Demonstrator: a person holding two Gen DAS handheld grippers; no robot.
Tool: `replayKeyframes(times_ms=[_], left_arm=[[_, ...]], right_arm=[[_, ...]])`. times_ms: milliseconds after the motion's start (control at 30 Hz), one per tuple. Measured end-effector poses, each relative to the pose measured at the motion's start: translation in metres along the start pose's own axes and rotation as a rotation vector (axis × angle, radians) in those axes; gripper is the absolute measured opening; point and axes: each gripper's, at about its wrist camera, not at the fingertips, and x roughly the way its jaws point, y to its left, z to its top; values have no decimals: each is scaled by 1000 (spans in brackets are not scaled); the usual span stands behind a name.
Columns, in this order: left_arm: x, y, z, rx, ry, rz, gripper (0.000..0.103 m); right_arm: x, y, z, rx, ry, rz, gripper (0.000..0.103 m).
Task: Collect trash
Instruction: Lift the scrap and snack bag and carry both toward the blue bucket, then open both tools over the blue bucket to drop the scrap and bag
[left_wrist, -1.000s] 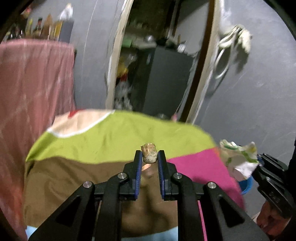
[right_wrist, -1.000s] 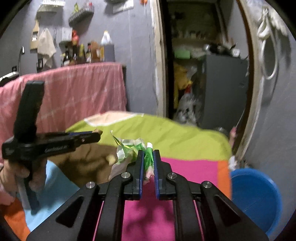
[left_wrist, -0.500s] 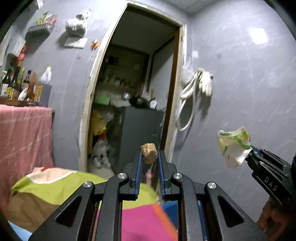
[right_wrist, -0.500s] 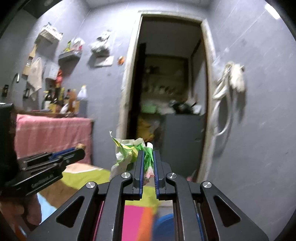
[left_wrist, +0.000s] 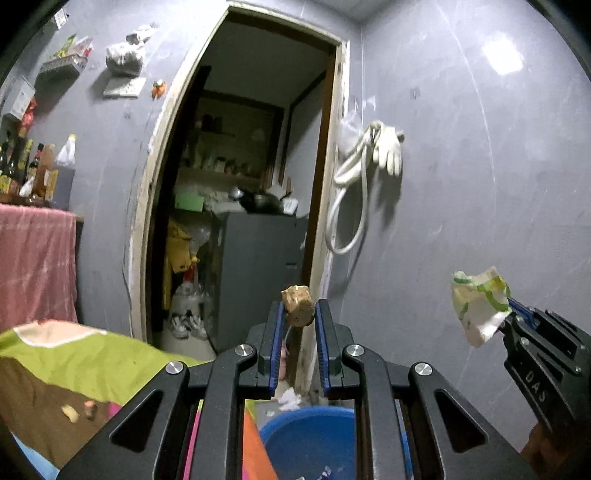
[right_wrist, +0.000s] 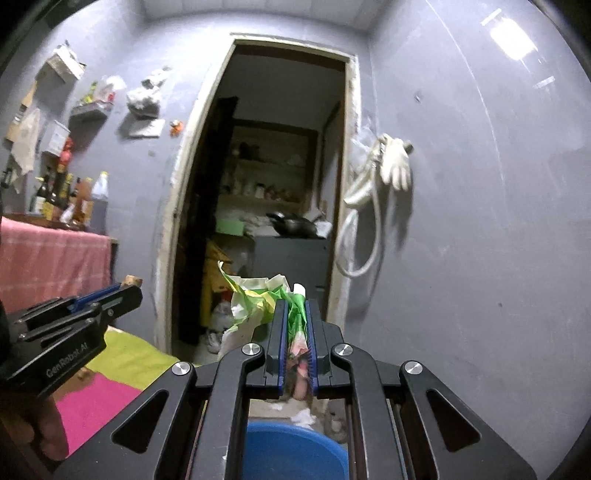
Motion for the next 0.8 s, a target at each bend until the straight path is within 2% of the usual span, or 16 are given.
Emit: replayKeyframes(times_ms=[300,533,800], left_arm=[[50,-16,-51,18,166,31,14],[76,-15,-81,10,309,38,14],[102,-8,-108,-22,485,5,14]], right_arm=[[26,-31,-58,86,142,-13,7],[45,-35,-84,126,268,33,8],[73,-37,-113,176,439,82,10]])
